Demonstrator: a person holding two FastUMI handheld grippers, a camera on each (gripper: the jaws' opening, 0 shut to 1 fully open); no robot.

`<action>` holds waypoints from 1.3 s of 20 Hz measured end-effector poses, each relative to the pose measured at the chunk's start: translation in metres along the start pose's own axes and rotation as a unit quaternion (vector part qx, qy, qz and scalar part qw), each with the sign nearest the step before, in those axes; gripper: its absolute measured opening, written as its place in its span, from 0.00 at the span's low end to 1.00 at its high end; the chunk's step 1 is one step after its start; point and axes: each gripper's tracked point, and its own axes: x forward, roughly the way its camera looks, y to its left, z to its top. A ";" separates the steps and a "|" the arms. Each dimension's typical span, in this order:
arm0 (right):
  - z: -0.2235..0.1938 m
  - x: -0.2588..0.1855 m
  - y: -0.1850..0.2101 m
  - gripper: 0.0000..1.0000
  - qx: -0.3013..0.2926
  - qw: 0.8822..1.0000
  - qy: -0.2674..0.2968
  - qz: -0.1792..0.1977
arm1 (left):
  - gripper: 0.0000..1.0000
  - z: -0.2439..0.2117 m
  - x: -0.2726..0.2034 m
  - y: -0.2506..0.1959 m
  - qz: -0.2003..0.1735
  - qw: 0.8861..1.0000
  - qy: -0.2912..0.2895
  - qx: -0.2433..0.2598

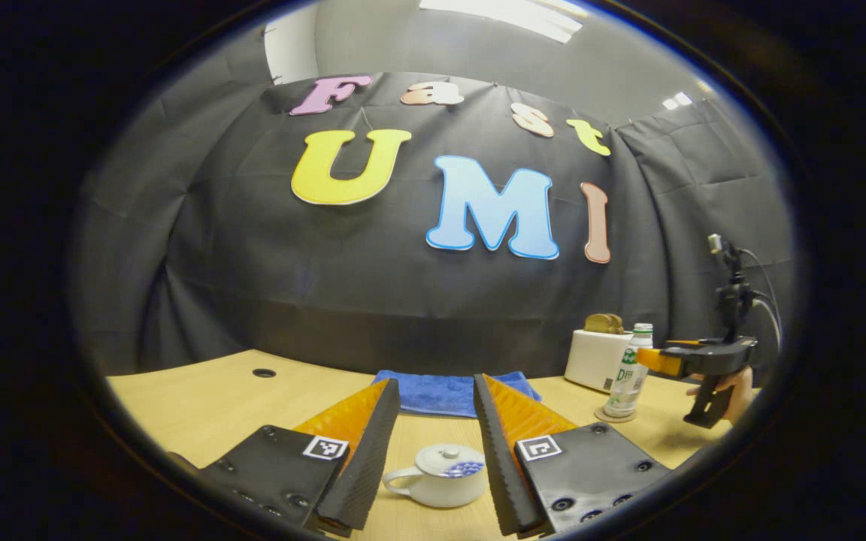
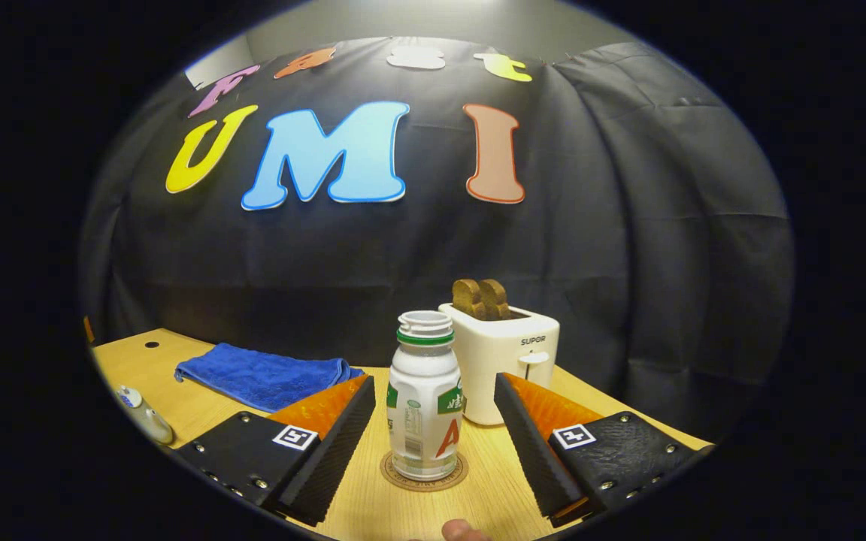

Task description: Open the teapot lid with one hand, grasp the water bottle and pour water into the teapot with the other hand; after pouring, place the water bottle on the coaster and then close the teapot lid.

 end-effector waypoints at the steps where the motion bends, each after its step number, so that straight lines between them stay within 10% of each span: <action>1: 0.002 -0.024 0.005 0.99 0.007 1.000 -0.004 0.005 | 0.67 -0.003 -0.002 -0.003 0.000 1.000 0.003 -0.010; 4: -0.007 -0.093 0.020 0.98 0.012 1.000 -0.006 0.016 | 0.87 -0.035 -0.029 -0.023 0.005 0.997 0.052 -0.061; 10: -0.048 -0.180 0.072 0.99 0.012 0.997 0.017 0.073 | 0.94 -0.038 -0.109 -0.075 0.003 0.998 0.060 0.016; 26: -0.067 -0.198 0.091 0.97 -0.006 0.997 0.011 0.078 | 0.99 -0.056 -0.115 -0.106 0.016 0.996 0.062 0.068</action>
